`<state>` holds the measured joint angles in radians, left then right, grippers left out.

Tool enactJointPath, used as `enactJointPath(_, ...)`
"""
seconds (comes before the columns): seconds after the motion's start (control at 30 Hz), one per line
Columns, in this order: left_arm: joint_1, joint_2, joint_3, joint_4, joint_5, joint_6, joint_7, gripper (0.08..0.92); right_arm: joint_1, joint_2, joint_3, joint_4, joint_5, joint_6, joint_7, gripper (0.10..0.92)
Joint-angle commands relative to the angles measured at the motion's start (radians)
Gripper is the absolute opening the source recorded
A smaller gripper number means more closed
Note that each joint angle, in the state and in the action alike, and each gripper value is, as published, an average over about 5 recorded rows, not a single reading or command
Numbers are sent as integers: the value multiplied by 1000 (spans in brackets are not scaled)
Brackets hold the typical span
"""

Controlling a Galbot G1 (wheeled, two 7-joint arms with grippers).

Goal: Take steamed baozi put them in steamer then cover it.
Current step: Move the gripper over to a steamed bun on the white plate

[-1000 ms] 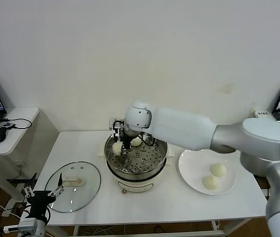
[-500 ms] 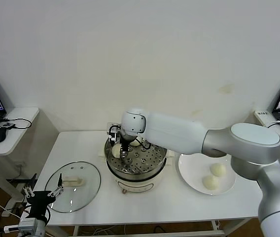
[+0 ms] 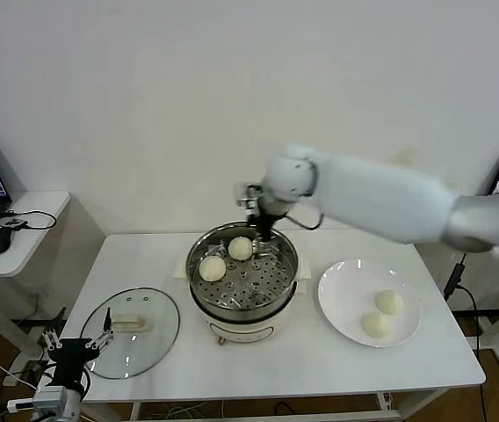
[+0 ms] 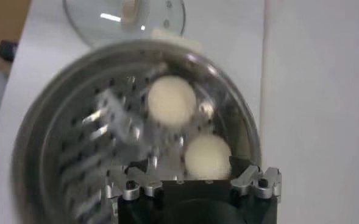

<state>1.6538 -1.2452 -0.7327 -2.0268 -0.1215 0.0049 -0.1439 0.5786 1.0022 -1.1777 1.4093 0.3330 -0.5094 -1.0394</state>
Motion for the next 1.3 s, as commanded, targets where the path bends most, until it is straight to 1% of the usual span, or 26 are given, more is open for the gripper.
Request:
enactJointPath(0.03, 4, 4, 4, -1, 3, 0, 1, 823, -2, -447, 18, 201, -196, 188, -165, 823)
enactJointPath(0.13, 5, 3, 8, -1, 8, 0, 1, 823, -115, -532, 77, 211, -273, 211, -154, 823)
enactJointPath(0.27, 3, -3, 16, 2, 19, 1, 1, 823, -298, -588, 206, 204, -371, 232, -141, 823)
enactJointPath(0.53, 12, -13, 19, -1, 36, 3, 1, 823, -616, -594, 388, 148, -512, 264, -113, 823)
enactJointPath(0.83, 19, -21, 18, -2, 46, 3, 2, 823, -748, -549, 473, 83, -563, 270, -91, 823)
enactJointPath(1.3, 17, -13, 13, 4, 43, 2, 3, 823, -801, -441, 512, 13, -562, 260, -44, 823)
